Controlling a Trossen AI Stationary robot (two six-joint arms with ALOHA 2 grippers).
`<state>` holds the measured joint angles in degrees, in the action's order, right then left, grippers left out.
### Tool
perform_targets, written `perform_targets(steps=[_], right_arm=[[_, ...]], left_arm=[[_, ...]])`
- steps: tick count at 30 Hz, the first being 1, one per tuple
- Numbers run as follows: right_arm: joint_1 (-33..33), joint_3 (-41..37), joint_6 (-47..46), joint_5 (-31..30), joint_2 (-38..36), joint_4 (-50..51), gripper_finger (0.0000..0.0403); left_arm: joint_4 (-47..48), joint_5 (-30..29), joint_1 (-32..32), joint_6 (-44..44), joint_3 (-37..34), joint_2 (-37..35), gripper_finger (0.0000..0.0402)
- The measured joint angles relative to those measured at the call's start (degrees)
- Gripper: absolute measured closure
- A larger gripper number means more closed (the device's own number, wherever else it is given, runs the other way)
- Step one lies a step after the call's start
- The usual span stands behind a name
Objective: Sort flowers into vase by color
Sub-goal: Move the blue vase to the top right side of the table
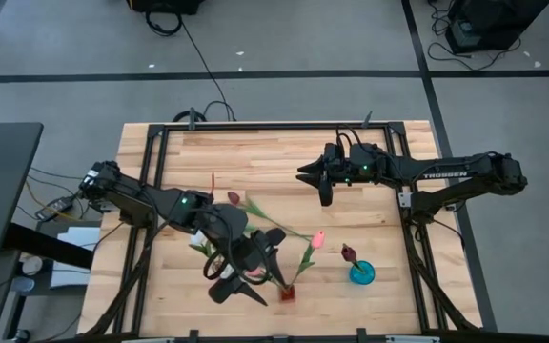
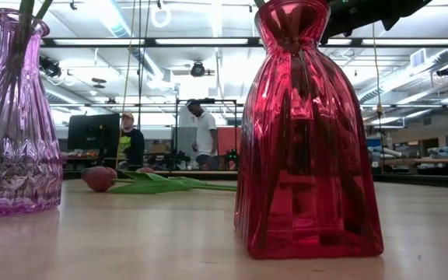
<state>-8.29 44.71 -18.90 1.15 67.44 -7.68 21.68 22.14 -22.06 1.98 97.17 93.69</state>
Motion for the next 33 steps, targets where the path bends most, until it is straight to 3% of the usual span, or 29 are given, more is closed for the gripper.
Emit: perform_targets(steps=[5, 13, 21, 24, 27, 33], right_arm=[[0.0, 0.0, 0.0, -0.02, 0.0, 0.0, 0.0271], [0.0, 0.0, 0.0, -0.02, 0.0, 0.0, 0.0271], [0.0, 0.0, 0.02, -1.14, 0.0, 0.02, 0.0271], [-0.02, 0.0, 0.02, -1.14, 0.0, 0.03, 0.0271], [-0.02, 0.0, 0.01, -1.14, 0.0, 0.04, 0.0271], [0.0, 0.0, 0.02, -1.14, 0.0, 0.04, 0.0271]], left_arm=[[0.39, -0.47, 0.0, -1.71, 0.0, 0.0, 0.0166], [0.61, -2.13, 0.48, -3.21, 0.0, 0.0, 0.0243], [0.61, -2.06, 1.27, -3.04, 0.0, 0.0, 0.035], [0.6, 0.55, 1.54, -3.13, 0.0, 0.0, 0.0391], [0.45, 4.7, 1.81, -3.06, 0.0, 0.0, 0.039], [-0.01, 4.26, 2.24, -2.26, 0.0, 0.0, 0.0375]])
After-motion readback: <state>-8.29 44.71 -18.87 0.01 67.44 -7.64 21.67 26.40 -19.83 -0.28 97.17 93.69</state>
